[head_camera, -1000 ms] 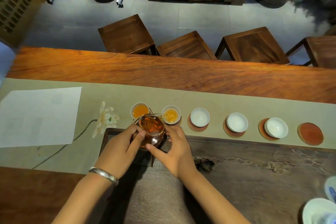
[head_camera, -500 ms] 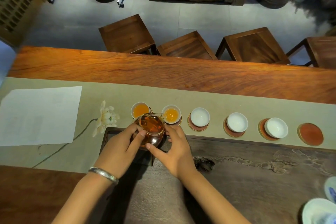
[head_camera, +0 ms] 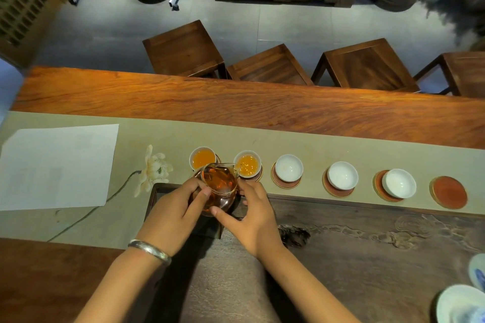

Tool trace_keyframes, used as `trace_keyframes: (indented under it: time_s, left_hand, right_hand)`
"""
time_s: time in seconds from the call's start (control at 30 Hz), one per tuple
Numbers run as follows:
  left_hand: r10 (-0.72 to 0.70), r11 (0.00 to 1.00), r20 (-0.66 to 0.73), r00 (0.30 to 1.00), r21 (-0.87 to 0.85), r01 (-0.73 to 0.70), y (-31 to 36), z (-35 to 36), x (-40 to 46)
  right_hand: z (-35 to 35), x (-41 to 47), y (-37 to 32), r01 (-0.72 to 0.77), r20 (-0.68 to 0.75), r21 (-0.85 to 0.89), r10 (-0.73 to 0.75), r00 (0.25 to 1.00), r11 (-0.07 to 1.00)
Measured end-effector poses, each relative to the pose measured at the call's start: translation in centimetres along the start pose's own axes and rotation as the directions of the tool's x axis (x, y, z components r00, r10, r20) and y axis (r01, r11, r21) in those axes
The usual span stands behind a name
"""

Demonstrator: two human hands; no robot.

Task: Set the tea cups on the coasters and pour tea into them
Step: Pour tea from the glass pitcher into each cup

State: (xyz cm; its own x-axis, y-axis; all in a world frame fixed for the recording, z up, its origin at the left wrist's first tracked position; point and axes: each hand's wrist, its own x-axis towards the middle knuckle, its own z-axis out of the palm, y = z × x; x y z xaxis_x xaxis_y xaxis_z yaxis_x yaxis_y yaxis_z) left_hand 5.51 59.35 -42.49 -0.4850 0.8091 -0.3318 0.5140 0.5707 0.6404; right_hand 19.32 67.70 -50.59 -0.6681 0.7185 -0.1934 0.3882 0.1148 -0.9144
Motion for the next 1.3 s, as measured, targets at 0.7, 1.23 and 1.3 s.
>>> trace_keyframes:
  time_s: [0.7,1.23,1.3]
  left_hand:
    - [0.001,1.000,0.005,1.000,0.012,-0.001,0.02,0.11,0.01]
    - [0.002,1.000,0.011,1.000,0.024,-0.002,0.03,0.18,0.17]
    - [0.007,1.000,0.005,1.000,0.028,-0.007,-0.01,0.22,0.14]
  right_hand:
    - [-0.14,-0.29,-0.16,-0.012,-0.001,0.034,0.012,1.000,0.999]
    - [-0.06,-0.27,-0.01,0.000,-0.003,0.041,0.000,1.000,0.999]
    - [-0.06,-0.25,-0.03,-0.003,-0.008,0.034,0.003,1.000,0.999]
